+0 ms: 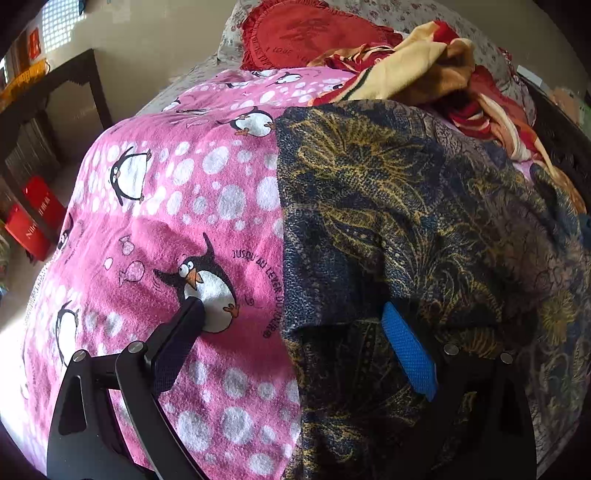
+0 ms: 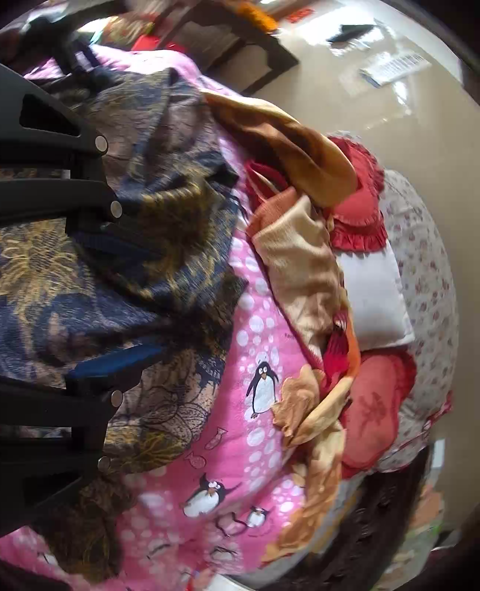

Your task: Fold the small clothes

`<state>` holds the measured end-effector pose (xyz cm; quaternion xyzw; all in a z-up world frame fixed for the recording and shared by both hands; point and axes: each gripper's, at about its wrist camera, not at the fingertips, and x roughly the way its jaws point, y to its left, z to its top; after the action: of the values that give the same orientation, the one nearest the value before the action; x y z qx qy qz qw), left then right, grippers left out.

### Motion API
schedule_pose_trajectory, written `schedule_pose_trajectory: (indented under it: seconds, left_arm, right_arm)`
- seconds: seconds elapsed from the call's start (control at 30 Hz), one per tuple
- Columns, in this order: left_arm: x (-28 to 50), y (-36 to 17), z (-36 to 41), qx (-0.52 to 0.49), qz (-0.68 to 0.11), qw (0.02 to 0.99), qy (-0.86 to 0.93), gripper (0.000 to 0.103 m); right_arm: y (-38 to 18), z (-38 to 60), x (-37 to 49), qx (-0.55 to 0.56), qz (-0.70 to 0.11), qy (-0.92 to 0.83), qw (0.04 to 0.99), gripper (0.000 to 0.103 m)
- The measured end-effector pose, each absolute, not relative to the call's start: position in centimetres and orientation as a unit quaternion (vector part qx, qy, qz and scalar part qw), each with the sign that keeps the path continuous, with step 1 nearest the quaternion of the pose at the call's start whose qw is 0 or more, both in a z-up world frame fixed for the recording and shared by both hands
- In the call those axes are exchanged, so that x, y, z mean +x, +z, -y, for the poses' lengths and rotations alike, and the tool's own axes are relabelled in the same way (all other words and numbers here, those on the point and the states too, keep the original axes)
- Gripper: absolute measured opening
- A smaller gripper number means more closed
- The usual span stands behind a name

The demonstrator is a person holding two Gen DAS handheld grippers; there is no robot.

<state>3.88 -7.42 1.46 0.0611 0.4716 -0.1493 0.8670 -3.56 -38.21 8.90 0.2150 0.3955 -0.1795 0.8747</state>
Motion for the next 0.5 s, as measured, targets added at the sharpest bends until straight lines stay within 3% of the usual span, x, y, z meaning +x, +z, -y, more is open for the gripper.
schedule_pose_trajectory:
  seconds: [0.17,0.23,0.3,0.5]
  left_arm:
    - [3.9,1.4,7.4,0.066,-0.473,0.866,-0.148,0.097]
    - [3.9,1.5,7.3,0.067,-0.475,0.865,-0.15,0.097]
    - [3.9,1.7,7.2,0.066,-0.476,0.864,-0.154,0.097]
    - [3.9,3.5,6.0,0.056,-0.462,0.869,-0.17,0.097]
  right_arm:
    - [6.9,39.7,-0.4,0.225,-0.415,-0.199,0.859,0.045]
    - [6.5,40.4,-0.1,0.24,-0.412,-0.189,0.859,0.015]
    - [7.5,40.7,-1.0,0.258,-0.394,-0.192,0.861,0.006]
    - [12.3,39.8,-7.5,0.268,-0.351,-0.186,0.878,0.003]
